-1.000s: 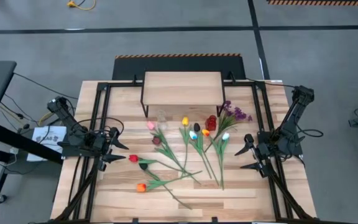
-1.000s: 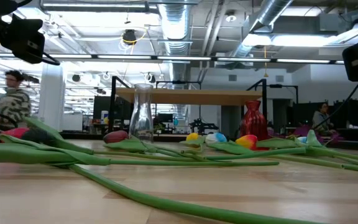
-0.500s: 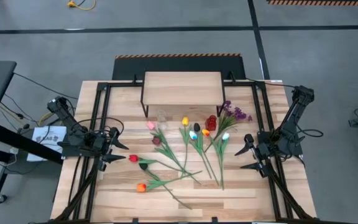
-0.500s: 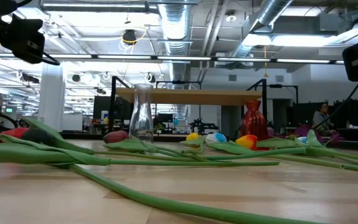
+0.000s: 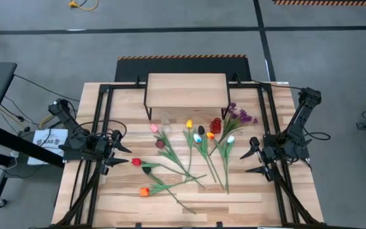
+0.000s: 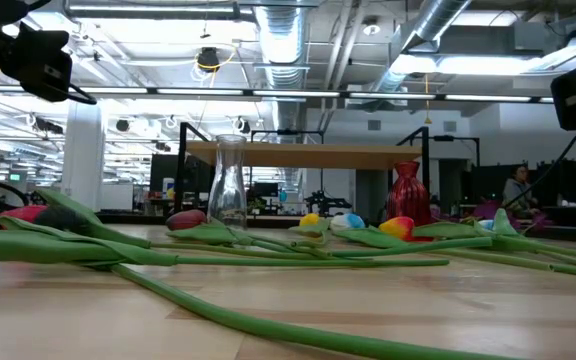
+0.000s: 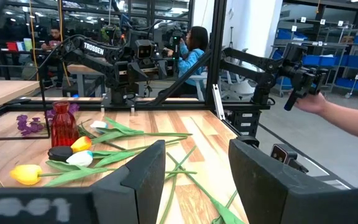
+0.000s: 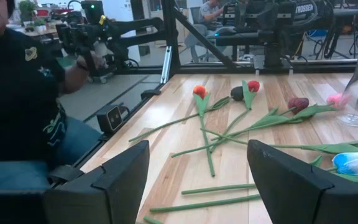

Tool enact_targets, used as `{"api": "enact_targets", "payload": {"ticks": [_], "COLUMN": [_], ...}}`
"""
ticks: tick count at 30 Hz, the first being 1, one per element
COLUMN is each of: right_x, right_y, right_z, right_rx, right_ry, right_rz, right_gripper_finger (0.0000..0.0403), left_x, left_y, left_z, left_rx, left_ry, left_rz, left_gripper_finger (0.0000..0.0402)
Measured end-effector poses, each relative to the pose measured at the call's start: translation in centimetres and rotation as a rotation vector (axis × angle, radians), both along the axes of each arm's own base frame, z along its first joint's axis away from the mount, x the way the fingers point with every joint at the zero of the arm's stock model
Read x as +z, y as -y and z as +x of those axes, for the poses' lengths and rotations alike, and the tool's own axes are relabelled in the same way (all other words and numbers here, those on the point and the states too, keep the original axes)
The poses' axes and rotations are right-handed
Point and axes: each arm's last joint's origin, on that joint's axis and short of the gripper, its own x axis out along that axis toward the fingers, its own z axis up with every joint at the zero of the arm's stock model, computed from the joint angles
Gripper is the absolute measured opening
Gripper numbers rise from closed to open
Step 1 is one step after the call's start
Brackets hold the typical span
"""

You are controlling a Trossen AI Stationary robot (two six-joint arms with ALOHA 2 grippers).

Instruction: Pick and place flowers into a vace then onto a shelf

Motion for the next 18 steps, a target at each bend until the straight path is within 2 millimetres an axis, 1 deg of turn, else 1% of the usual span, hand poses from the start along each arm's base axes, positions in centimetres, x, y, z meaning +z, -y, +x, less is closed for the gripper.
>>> {"api": "enact_targets", "payload": {"ticks": [3, 5, 7, 11, 15, 18], "right_x": [0.1, 0.7, 1.5, 3.3, 5.1, 5.9], "right_y": [0.0, -0.1, -0.1, 0.1, 0.6, 0.9], "right_z": [0.0, 0.1, 0.1, 0.0, -0.2, -0.4], "right_rx": [0.008, 0.012, 0.015, -0.007, -0.044, -0.029], "right_ry": [0.054, 0.116, 0.179, 0.311, 0.491, 0.599], "right_rz": [-0.115, -0.133, -0.117, 0.003, -0.027, -0.043], "right_gripper_finger": [0.0265, 0.0265, 0.0265, 0.0265, 0.0265, 0.0265], "left_x": [0.0, 0.0, 0.0, 0.0, 0.0, 0.0], "left_y": [0.0, 0.0, 0.0, 0.0, 0.0, 0.0], "left_z": [0.0, 0.0, 0.0, 0.0, 0.0, 0.0], "left_rx": [0.001, 0.002, 0.001, 0.001, 0.001, 0.001], "left_ry": [0.005, 0.005, 0.004, 0.003, 0.005, 0.006], "left_rz": [0.023, 0.023, 0.015, 0.013, 0.019, 0.024], "left_gripper_finger": [0.0169, 0.0169, 0.0169, 0.0169, 0.0169, 0.0169]}}
